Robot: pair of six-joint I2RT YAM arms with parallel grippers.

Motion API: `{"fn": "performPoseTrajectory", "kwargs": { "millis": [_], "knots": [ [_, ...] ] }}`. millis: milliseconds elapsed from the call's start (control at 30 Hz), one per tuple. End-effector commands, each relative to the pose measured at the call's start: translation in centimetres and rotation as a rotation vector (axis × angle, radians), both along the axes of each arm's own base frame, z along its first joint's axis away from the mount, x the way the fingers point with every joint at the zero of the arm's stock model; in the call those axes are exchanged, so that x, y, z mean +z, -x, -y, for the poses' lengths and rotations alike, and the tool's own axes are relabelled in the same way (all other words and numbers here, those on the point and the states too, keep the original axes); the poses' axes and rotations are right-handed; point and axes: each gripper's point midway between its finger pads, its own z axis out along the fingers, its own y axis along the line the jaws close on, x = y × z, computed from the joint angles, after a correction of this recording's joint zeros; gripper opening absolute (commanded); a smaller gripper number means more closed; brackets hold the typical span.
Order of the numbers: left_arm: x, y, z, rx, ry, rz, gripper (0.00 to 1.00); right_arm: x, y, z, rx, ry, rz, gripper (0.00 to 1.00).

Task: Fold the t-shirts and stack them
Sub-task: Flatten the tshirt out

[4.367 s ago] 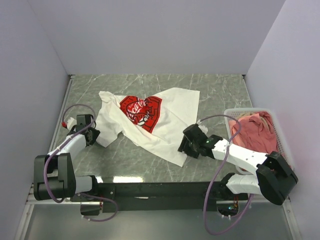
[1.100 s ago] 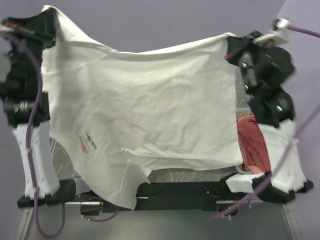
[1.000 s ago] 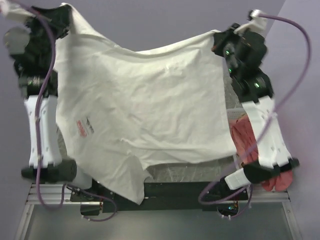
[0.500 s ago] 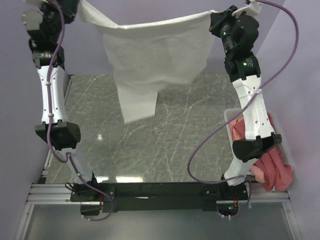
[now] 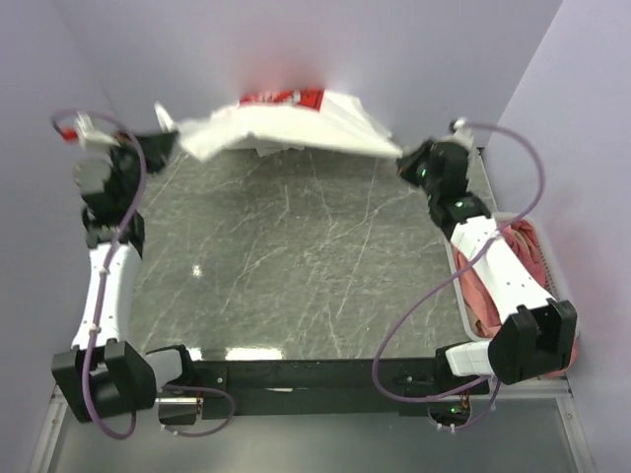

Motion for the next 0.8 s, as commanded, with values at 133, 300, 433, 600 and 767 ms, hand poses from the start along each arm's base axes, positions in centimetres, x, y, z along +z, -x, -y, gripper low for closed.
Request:
{"fn": "performPoseTrajectory", "kwargs": {
  "millis": [133, 300, 433, 600, 767],
  "knots": [
    [-18.6, 5.0, -1.0, 0.147, 0.113, -0.44, 0.01, -15.7, 6.5, 0.4, -0.002, -0.048, -0.365, 0.0],
    [-26.6, 9.0, -2.2, 0.255, 0.072, -0.688, 0.01, -21.4, 9.9, 0.7, 0.012, -0.027, -0.536, 0.0],
    [-30.3, 12.7, -3.2, 0.362, 0.091, -0.824, 0.01, -24.4, 13.2, 2.0, -0.029, -0.009, -0.629, 0.0],
    [-30.9, 14.5, -3.4, 0.4, 0.105, -0.851, 0.06, -25.6, 15.8, 2.4, -0.033, -0.019, -0.656, 0.0],
    [-30.9, 14.3, -3.1, 0.383, 0.108, -0.839, 0.04, -25.9, 16.8, 2.5, -0.038, -0.035, -0.65, 0.0]
  ]
}}
